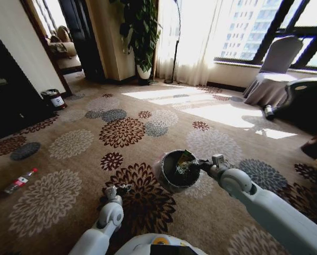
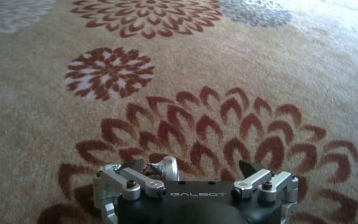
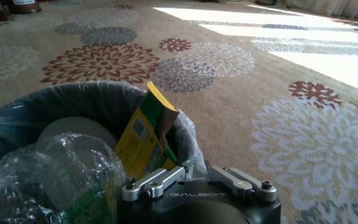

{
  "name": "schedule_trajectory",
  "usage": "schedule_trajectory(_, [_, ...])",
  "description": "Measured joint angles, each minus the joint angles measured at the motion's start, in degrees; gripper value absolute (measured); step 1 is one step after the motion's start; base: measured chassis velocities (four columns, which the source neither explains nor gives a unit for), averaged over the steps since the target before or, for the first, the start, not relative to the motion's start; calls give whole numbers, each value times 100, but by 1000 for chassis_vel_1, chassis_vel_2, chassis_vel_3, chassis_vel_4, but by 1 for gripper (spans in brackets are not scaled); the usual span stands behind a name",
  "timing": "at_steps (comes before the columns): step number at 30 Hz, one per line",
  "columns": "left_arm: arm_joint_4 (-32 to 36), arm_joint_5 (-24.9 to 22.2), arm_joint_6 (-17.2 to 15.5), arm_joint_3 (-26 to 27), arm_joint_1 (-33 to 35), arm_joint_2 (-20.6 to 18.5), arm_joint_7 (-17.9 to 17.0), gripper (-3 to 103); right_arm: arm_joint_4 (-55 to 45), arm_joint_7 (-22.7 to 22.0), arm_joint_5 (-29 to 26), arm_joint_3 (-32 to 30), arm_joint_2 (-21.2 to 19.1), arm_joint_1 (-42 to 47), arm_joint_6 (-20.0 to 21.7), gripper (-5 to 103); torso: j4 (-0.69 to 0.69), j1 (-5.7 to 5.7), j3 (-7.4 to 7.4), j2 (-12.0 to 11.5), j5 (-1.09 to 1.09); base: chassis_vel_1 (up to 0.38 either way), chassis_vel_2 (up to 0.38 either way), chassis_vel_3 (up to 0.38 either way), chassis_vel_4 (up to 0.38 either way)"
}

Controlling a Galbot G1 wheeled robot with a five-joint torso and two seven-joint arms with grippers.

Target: Pick up the trash from the ground and place it into the trash bin.

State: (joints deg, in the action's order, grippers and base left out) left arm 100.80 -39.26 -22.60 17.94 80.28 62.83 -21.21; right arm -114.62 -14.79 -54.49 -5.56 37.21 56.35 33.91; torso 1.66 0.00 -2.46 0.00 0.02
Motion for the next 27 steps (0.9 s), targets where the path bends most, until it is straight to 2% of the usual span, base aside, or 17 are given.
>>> schedule_trajectory(1, [-99, 98, -33, 27, -4, -118, 288, 100, 0, 4, 2, -30, -9, 32, -3, 1, 0, 0, 0, 0, 0, -81, -73, 46, 19])
schedule_trajectory(2, [-344, 301, -129, 103, -41, -460, 944, 100, -1, 18, 12, -127, -32, 126, -9, 1, 0, 0, 0, 0, 1, -30, -54, 11, -12])
schedule_trajectory(3, [-409, 347, -144, 127, -62, -563, 1128, 100, -3, 31, 19, -178, -42, 176, -13, 1, 2, 0, 0, 0, -1, 0, 0, 0, 0])
schedule_trajectory(4, [-409, 347, -144, 127, -62, -563, 1128, 100, -3, 31, 19, -178, -42, 176, -13, 1, 2, 0, 0, 0, -1, 0, 0, 0, 0])
schedule_trajectory(6, [-543, 456, -247, 258, -129, -866, 1831, 100, -14, 109, 47, -348, -72, 322, -25, 1, 7, 0, 0, 0, -8, 0, 0, 0, 0])
schedule_trajectory(7, [-559, 521, -346, 310, -156, -1021, 2123, 100, -14, 140, 77, -409, -83, 377, -42, 1, 8, 0, 0, 0, -3, 0, 0, 0, 0])
schedule_trajectory(9, [-558, 537, -369, 317, -160, -1064, 2180, 100, -14, 150, 92, -437, -86, 405, -50, 1, 9, 0, 0, 0, -2, 0, 0, 0, 0])
schedule_trajectory(12, [-396, 456, -694, 331, -172, -1303, 2274, 100, -11, 204, 132, -608, -89, 534, -62, 1, 4, 0, 0, 0, -3, 0, 0, 0, 0])
schedule_trajectory(14, [-513, 438, -760, 333, -250, -1367, 2404, 100, -11, 226, 152, -658, -89, 577, -75, 1, 3, 0, 0, 0, -1, 0, 0, 0, 0])
schedule_trajectory(17, [-772, 509, -669, 286, -370, -1402, 2608, 100, -13, 243, 158, -691, -92, 613, -84, 1, 3, 0, 0, 0, -1, 0, 0, 0, 0])
schedule_trajectory(19, [-1219, 705, -496, 197, -628, -1399, 2986, 100, -27, 248, 155, -722, -125, 638, -85, 1, 7, 0, 0, 0, -5, 0, 0, 0, 0])
schedule_trajectory(24, [-1703, 863, -338, 84, -977, -1346, 3199, 100, -34, 253, 138, -764, -172, 659, -91, 1, 6, 0, 0, 0, -4, 0, 0, 0, 0])
schedule_trajectory(27, [-2086, 1036, -268, -10, -1266, -1344, 3553, 100, -34, 251, 136, -785, -204, 691, -97, 1, 3, 0, 0, 0, -2, 0, 0, 0, 0])
